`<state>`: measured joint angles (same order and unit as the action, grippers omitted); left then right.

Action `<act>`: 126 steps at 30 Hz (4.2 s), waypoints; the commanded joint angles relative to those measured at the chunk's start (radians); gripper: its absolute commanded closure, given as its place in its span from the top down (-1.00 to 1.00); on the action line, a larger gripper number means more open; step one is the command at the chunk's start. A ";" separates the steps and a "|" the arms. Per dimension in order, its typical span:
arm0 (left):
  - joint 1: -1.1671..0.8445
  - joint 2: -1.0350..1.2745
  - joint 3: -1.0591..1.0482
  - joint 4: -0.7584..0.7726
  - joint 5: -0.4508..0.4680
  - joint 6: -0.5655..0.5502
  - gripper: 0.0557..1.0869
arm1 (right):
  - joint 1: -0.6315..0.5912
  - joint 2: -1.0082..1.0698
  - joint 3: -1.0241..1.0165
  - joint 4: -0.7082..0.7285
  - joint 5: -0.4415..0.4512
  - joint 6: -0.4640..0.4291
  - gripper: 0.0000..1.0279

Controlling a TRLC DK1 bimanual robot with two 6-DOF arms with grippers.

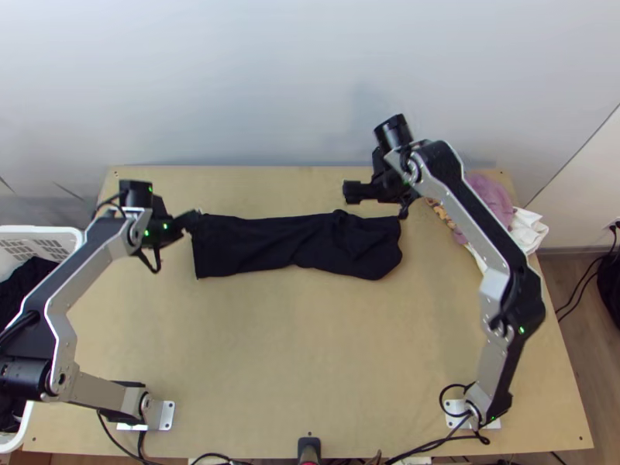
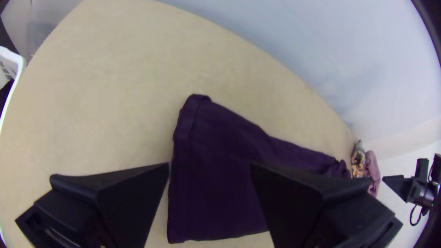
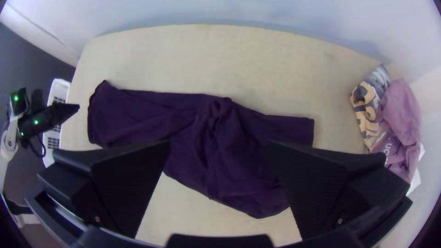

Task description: Fold the t-shirt

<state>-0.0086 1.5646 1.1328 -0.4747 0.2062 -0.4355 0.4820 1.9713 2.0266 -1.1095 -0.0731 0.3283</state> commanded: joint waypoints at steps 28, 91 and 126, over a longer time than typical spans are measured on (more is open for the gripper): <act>-0.053 0.000 -0.108 0.105 -0.027 -0.014 0.88 | 0.178 -0.103 -0.606 0.412 0.276 -0.117 0.11; -0.136 0.201 -0.008 0.113 -0.174 0.007 0.88 | 0.116 -0.104 -0.200 0.224 0.099 -0.009 0.92; -0.215 0.143 0.133 -0.068 -0.220 0.014 -0.92 | 0.213 0.138 -0.086 0.197 0.049 -0.072 0.89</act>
<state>-0.2276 1.8111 1.2510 -0.5613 -0.0017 -0.4191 0.6689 1.9945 1.8915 -0.9073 -0.0055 0.2535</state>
